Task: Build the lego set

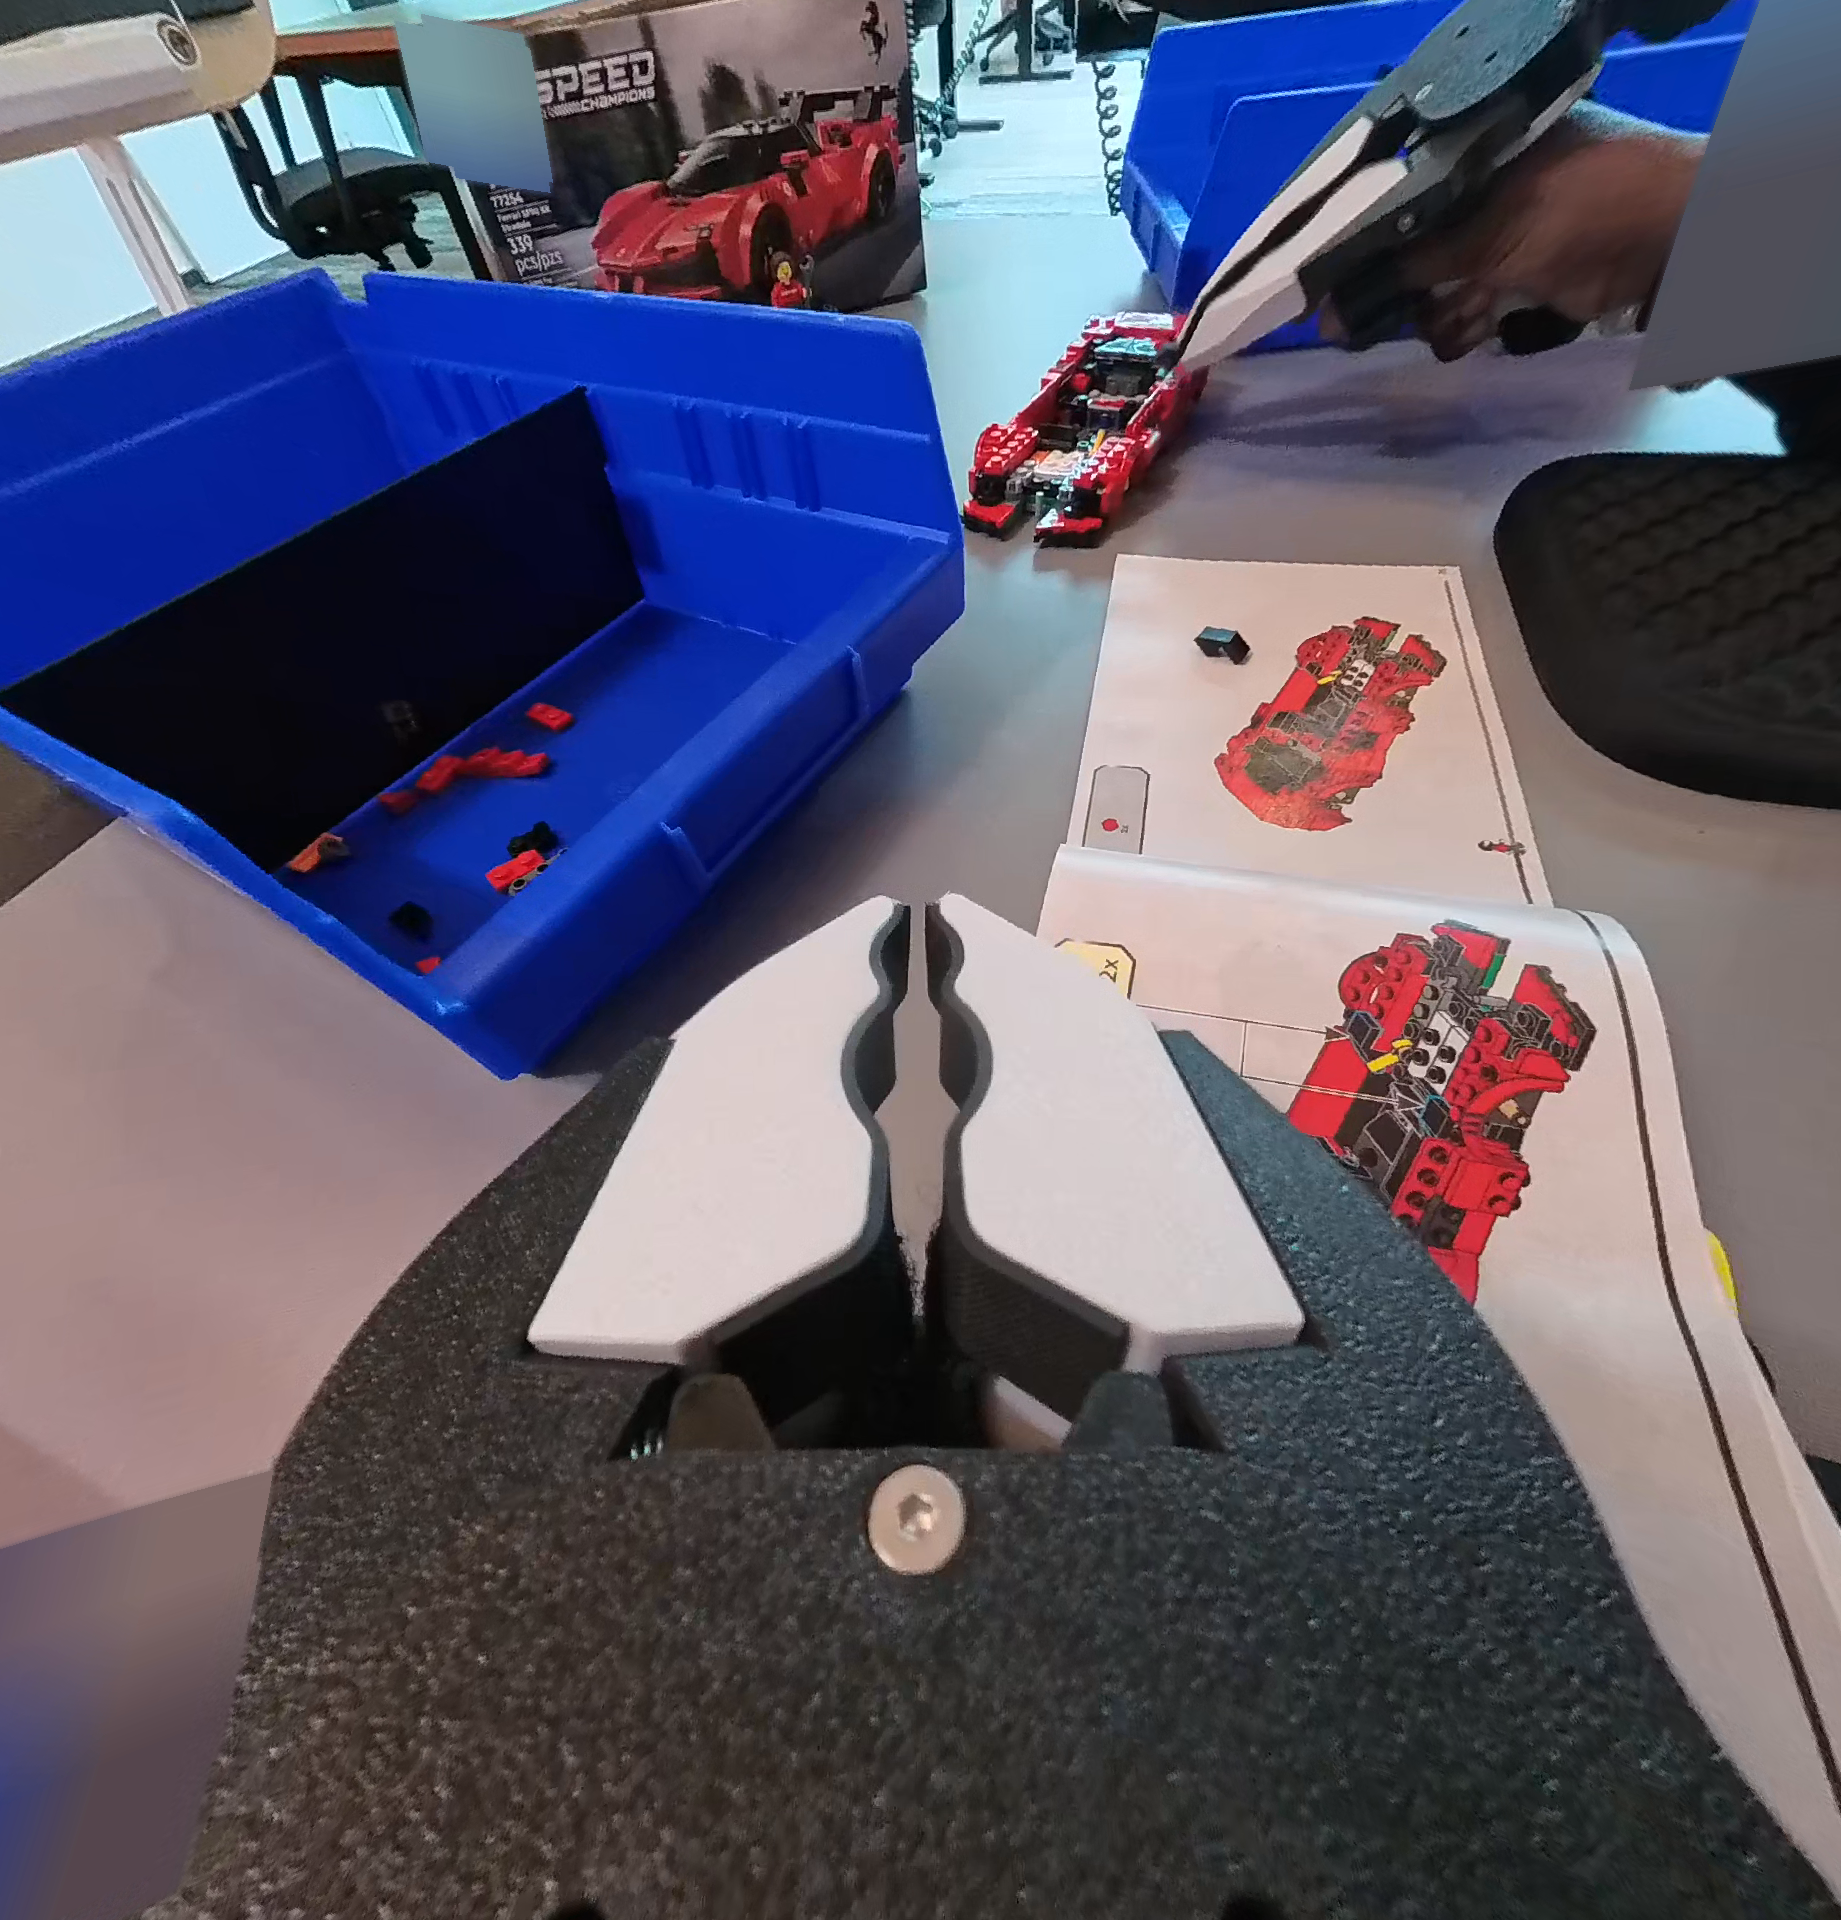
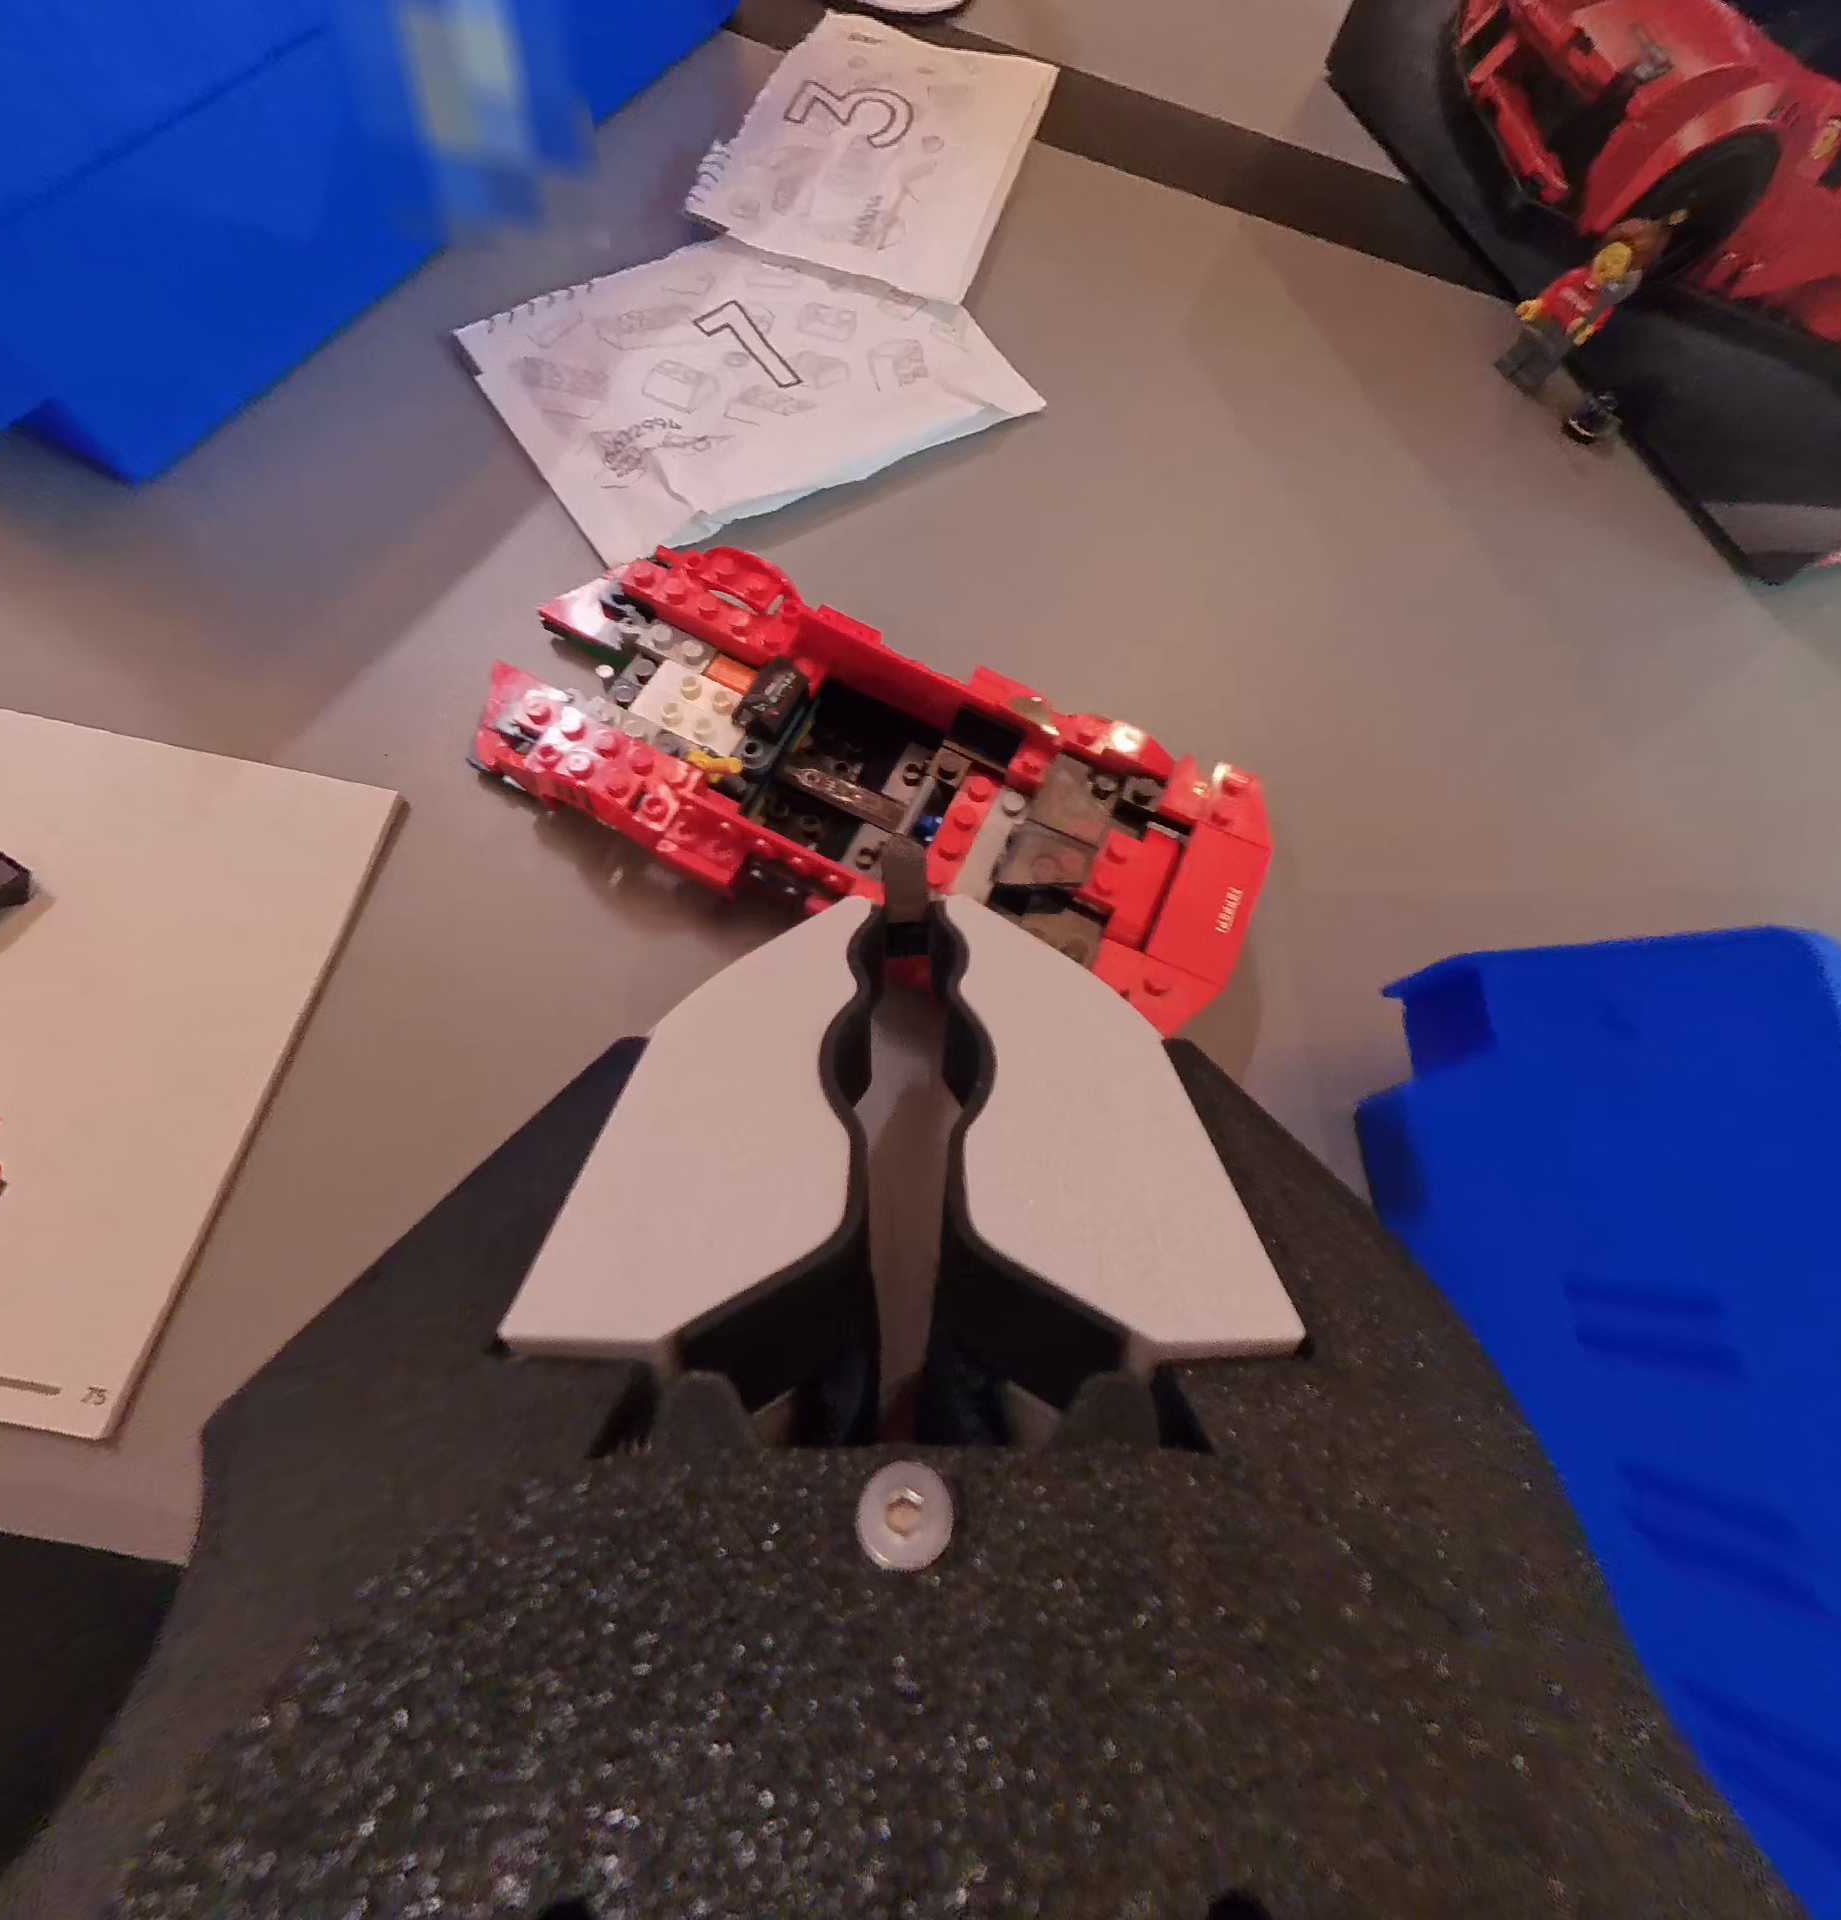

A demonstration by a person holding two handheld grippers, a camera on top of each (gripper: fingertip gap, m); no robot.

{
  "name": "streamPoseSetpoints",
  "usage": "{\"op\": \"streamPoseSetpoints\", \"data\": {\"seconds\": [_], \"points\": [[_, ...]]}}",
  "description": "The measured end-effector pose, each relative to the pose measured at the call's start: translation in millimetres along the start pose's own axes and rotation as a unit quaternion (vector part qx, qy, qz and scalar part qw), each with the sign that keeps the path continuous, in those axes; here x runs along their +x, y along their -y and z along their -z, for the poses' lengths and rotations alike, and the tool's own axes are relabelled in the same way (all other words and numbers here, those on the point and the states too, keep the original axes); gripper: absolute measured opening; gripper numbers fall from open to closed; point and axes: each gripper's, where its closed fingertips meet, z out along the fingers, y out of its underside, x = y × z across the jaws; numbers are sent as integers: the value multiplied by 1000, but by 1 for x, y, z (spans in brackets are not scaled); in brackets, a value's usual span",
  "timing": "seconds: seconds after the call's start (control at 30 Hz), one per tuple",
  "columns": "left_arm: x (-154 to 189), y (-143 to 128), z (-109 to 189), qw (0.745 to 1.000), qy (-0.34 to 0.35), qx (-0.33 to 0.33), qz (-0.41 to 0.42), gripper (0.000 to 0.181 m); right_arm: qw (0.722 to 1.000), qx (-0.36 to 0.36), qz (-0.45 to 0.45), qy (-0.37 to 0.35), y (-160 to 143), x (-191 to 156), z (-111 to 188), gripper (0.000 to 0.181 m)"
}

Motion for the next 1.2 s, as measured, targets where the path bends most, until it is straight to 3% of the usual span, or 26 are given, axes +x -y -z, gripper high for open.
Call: {"op": "streamPoseSetpoints", "data": {"seconds": [0.23, 0.77, 1.03, 1.2], "points": [[0, -1, -1, 1000, -1, -3, 2, 2, 999, 0, -18, -34, -6, 24, 15, 8], [0, -3, -2, 1000, -2, -4, 2, 2, 998, 5, -29, -63, -8, 37, 22, 8], [0, -3, -2, 1000, -1, -3, 2, 2, 998, 18, -34, -58, -7, 31, 19, 8], [-1, -2, -1, 1000, 1, -1, 2, 2, 996, 65, -32, -56, 4, 14, 11, 8]]}}
